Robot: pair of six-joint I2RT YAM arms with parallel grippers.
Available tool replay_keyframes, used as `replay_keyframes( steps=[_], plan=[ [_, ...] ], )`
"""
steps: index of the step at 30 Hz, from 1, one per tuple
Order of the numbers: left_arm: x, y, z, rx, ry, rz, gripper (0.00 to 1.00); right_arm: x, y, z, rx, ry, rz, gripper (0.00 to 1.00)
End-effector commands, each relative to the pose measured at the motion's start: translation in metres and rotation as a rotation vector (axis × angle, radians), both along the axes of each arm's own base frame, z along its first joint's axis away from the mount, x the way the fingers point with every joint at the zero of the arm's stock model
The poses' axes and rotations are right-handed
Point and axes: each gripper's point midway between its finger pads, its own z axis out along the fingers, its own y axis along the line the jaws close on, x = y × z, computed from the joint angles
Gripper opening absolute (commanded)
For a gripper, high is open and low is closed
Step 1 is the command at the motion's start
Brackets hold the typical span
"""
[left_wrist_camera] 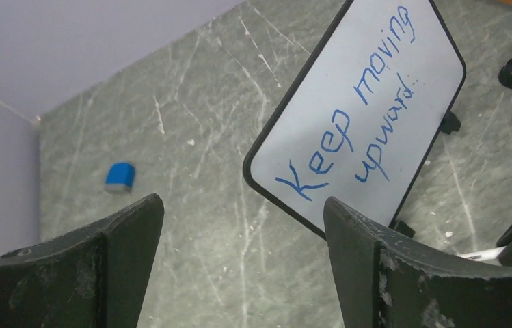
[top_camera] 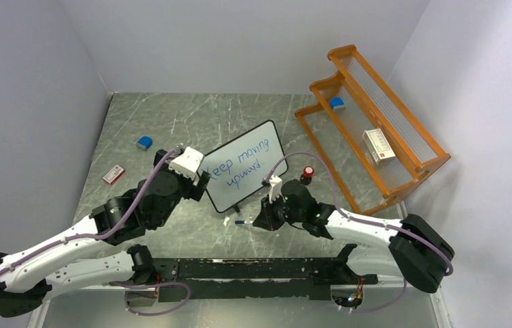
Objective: Write a sentence on the whiteboard
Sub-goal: Place the whiteboard marker at the center of the board, then reset both arms
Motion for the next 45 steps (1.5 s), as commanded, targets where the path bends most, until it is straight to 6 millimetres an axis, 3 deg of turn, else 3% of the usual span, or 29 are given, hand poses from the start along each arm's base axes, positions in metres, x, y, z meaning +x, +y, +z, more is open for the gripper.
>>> replay_keyframes(
  steps=[1, 4, 7, 10, 12, 16, 20, 22, 23, 28, 30, 37, 45],
  plan=[
    [0.003, -0.002, -0.01, -0.165, 0.047, 0.11, 0.9, 0.011, 0.001, -0.012, 0.011, 0.004, -0.097, 0.01],
    [0.005, 0.005, -0.015, -0.188, 0.053, 0.172, 0.93, 0.013, -0.007, -0.024, -0.026, 0.032, -0.152, 0.06],
    [0.008, 0.01, -0.01, -0.228, 0.043, 0.201, 0.96, 0.017, -0.015, -0.03, -0.061, 0.04, -0.204, 0.22],
    [0.017, 0.012, -0.005, -0.281, 0.042, 0.182, 0.98, 0.027, -0.024, -0.024, -0.086, 0.016, -0.283, 0.43],
    [0.027, 0.024, -0.003, -0.324, 0.044, 0.214, 0.98, 0.037, -0.03, -0.013, -0.093, -0.015, -0.346, 0.52],
    [0.042, 0.049, 0.002, -0.404, 0.045, 0.29, 0.98, 0.062, -0.05, 0.032, -0.089, -0.119, -0.51, 0.66],
    [0.035, 0.069, 0.019, -0.462, -0.006, 0.338, 0.98, 0.085, -0.086, 0.102, -0.071, -0.269, -0.716, 0.74],
    [0.026, 0.081, 0.031, -0.484, -0.045, 0.349, 0.98, 0.091, -0.113, 0.141, -0.07, -0.341, -0.832, 0.95],
    [0.022, 0.087, 0.036, -0.492, -0.063, 0.359, 0.98, 0.092, -0.126, 0.159, -0.074, -0.372, -0.882, 0.99],
    [-0.001, 0.125, 0.053, -0.523, -0.149, 0.439, 0.98, 0.082, -0.187, 0.234, -0.069, -0.516, -1.064, 1.0],
    [-0.009, 0.136, 0.056, -0.54, -0.178, 0.457, 0.98, 0.078, -0.203, 0.247, -0.063, -0.567, -1.099, 1.0],
    [-0.024, 0.153, 0.062, -0.571, -0.224, 0.471, 0.98, 0.067, -0.235, 0.26, -0.033, -0.625, -1.196, 1.0],
    [-0.021, 0.152, 0.057, -0.561, -0.213, 0.484, 0.98, 0.07, -0.234, 0.255, -0.052, -0.627, -1.199, 1.0]
  ],
)
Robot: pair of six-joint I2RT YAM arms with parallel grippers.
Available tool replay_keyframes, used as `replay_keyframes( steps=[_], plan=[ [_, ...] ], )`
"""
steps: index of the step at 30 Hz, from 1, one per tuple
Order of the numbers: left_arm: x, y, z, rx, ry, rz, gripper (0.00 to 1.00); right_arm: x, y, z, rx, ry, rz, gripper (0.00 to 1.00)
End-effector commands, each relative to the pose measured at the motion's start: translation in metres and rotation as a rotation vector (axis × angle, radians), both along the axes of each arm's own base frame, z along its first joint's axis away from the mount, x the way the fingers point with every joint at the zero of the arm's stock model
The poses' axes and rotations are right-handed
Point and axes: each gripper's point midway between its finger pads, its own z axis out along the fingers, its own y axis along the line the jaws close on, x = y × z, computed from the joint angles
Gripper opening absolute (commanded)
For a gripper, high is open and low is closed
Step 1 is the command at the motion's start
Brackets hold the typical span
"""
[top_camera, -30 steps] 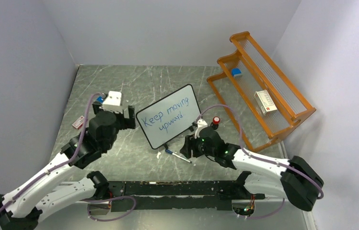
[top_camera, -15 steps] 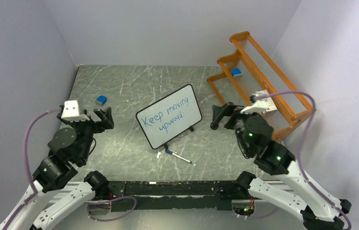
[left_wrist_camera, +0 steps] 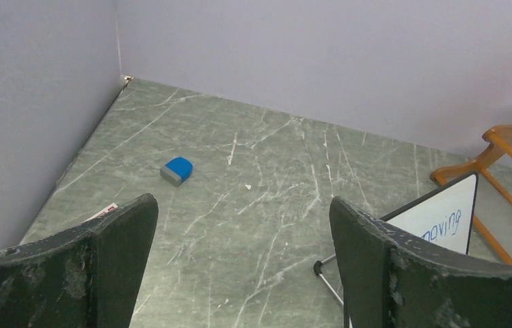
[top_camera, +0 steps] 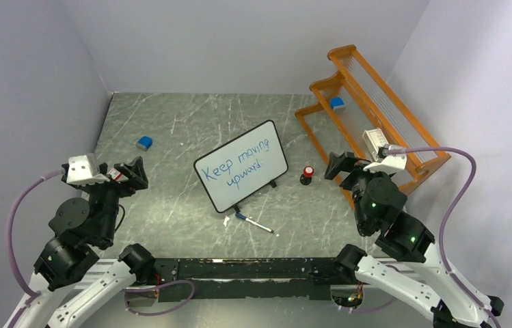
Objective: Write a sentence on the whiteboard
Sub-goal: Reset both arms
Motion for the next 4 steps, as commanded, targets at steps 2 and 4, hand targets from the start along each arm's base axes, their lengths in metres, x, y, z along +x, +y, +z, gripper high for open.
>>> replay_keyframes(
  steps=[2, 4],
  plan=[
    [0.004, 0.0005, -0.006, 0.02, 0.024, 0.021, 0.98, 0.0034, -0.0032, -0.0098, -0.039, 0.035, -0.043, 1.0],
    [0.006, -0.0023, -0.0067, 0.025, 0.029, 0.014, 0.98, 0.0046, -0.0003, -0.0096, -0.049, 0.031, -0.03, 1.0]
  ],
)
